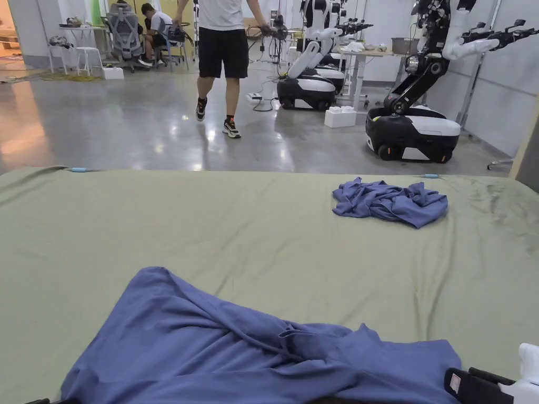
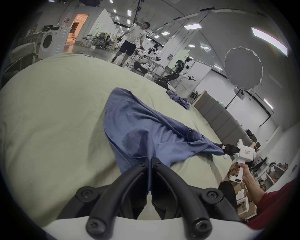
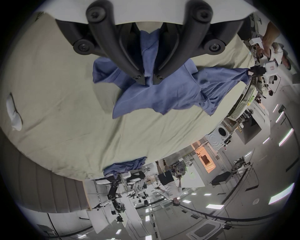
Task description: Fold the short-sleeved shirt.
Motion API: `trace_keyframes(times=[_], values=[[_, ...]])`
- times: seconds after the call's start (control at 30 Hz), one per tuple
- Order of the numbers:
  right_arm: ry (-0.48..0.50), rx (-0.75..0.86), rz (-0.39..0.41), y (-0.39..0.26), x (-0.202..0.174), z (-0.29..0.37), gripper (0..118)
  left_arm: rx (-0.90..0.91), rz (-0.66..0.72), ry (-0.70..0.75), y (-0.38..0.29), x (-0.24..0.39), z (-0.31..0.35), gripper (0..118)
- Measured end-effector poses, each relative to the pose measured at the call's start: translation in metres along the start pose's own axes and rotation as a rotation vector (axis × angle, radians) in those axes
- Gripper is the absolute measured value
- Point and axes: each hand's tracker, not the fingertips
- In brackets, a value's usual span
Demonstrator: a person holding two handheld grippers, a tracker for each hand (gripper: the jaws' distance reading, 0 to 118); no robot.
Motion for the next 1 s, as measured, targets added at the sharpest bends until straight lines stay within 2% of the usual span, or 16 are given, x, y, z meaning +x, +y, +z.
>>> trace_keyframes(times=[0.13,0.2,0.27,0.3,0.37,0.4,0.43,0.47,0.53,0.7,0.8,0.83,0.87,0.9,0.93,1.0], values=[[-0.028,-0.037,0.058,-0.017,0.007,0.011,9,-0.087,-0.017,-0.039,-0.013,-0.007,0.006,1],[0.049,-0.049,0.000,-0.015,0.016,0.016,9,-0.113,-0.028,-0.009,-0.027,-0.006,0.004,1],[0.014,-0.016,-0.019,-0.017,0.021,0.015,14,-0.171,-0.013,-0.040,-0.033,-0.011,-0.002,1],[-0.027,-0.055,-0.032,-0.015,0.023,0.013,27,-0.154,-0.022,-0.012,-0.034,-0.011,-0.001,1],[-0.087,-0.167,-0.006,-0.017,0.027,0.008,91,-0.178,-0.001,-0.013,-0.031,-0.013,-0.002,12],[-0.109,-0.215,0.004,-0.019,0.028,0.010,110,-0.190,0.018,0.004,-0.028,-0.013,-0.001,36],[-0.110,-0.221,0.024,-0.022,0.028,0.017,114,-0.193,0.028,0.012,-0.025,-0.013,0.001,73],[-0.101,-0.174,0.032,-0.024,0.025,0.031,112,-0.189,0.026,0.000,-0.020,-0.009,0.009,89],[-0.106,-0.086,0.050,-0.023,0.014,0.067,112,-0.101,-0.007,-0.003,-0.005,0.011,0.034,88],[-0.057,0.473,0.224,-0.037,-0.062,0.190,112,0.364,-0.365,0.113,0.007,0.122,0.136,89],[-0.043,0.572,0.257,-0.065,-0.092,0.215,107,0.507,-0.427,0.246,-0.021,0.169,0.161,88],[-0.030,0.556,0.247,-0.074,-0.101,0.218,74,0.520,-0.412,0.249,-0.030,0.178,0.164,80],[-0.006,0.547,0.261,-0.081,-0.110,0.222,17,0.505,-0.389,0.187,-0.040,0.176,0.164,55],[-0.007,0.536,0.265,-0.083,-0.121,0.222,2,0.485,-0.353,0.119,-0.047,0.178,0.164,9],[-0.061,0.515,0.245,-0.088,-0.125,0.220,2,0.479,-0.313,0.087,-0.052,0.179,0.164,0],[0.021,0.514,0.244,-0.090,-0.124,0.226,2,0.537,-0.278,0.130,-0.072,0.178,0.158,0]])
